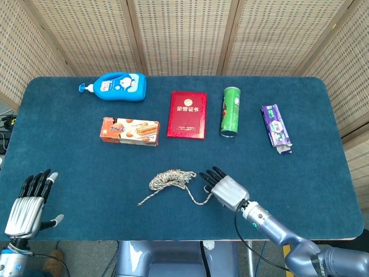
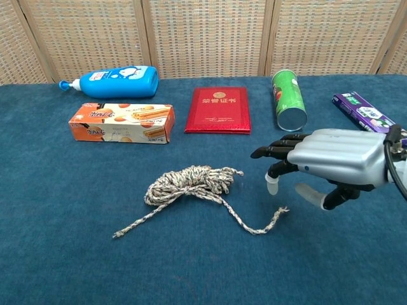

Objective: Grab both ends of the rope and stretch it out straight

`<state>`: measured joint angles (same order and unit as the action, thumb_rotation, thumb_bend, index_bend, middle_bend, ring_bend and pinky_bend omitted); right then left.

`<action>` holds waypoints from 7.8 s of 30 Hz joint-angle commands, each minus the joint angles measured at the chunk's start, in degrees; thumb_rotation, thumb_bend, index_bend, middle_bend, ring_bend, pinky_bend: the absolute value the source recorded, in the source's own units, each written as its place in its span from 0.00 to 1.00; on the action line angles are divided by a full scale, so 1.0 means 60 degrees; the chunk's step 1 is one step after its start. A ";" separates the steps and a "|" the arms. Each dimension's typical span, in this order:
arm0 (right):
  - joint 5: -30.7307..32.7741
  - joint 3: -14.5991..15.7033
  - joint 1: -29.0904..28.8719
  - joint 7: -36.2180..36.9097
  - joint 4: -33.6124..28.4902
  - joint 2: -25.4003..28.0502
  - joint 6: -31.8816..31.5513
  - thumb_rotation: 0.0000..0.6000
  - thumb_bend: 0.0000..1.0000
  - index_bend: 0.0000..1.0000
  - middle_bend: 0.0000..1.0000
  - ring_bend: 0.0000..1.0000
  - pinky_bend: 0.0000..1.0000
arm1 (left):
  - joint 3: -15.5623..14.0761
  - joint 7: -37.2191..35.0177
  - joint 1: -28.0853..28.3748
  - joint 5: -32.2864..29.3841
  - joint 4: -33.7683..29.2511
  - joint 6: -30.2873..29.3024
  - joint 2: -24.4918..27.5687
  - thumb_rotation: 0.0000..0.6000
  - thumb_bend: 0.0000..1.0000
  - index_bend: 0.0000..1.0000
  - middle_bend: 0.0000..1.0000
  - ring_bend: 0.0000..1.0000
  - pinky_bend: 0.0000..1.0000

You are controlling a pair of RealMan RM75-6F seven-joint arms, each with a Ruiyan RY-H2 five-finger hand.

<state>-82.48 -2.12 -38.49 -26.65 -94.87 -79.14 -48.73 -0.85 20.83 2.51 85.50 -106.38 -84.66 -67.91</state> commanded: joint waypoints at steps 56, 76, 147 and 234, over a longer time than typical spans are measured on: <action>0.0117 0.0455 -0.0002 0.1494 0.2366 -0.2437 -0.0586 1.00 0.41 0.46 0.00 0.00 0.00 | -0.0057 -0.0167 0.0034 0.0027 0.0091 0.0079 0.0018 1.00 0.02 0.00 0.00 0.00 0.00; -0.0153 0.0447 0.0065 0.1749 0.2773 -0.2702 -0.0689 1.00 0.41 0.54 0.00 0.00 0.00 | -0.0059 -0.0071 0.0043 -0.0030 0.0087 0.0109 -0.0019 1.00 0.02 0.00 0.00 0.00 0.00; 0.0344 0.0358 0.0198 0.0725 0.2323 -0.2703 -0.0529 1.00 0.41 0.60 0.00 0.00 0.00 | 0.1133 0.0516 0.3789 -0.2742 0.2348 0.4059 -0.4434 1.00 0.19 0.50 0.00 0.00 0.00; 0.0374 0.0423 0.0300 0.1064 0.2557 -0.2759 -0.0456 1.00 0.41 0.60 0.00 0.00 0.00 | 0.1113 0.1855 0.5125 -0.5363 0.2982 0.4075 -0.5397 1.00 0.40 0.52 0.00 0.00 0.00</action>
<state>-80.24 0.42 -36.69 -20.26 -79.52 -95.69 -51.46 5.83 31.96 33.26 53.32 -88.49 -60.21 -100.30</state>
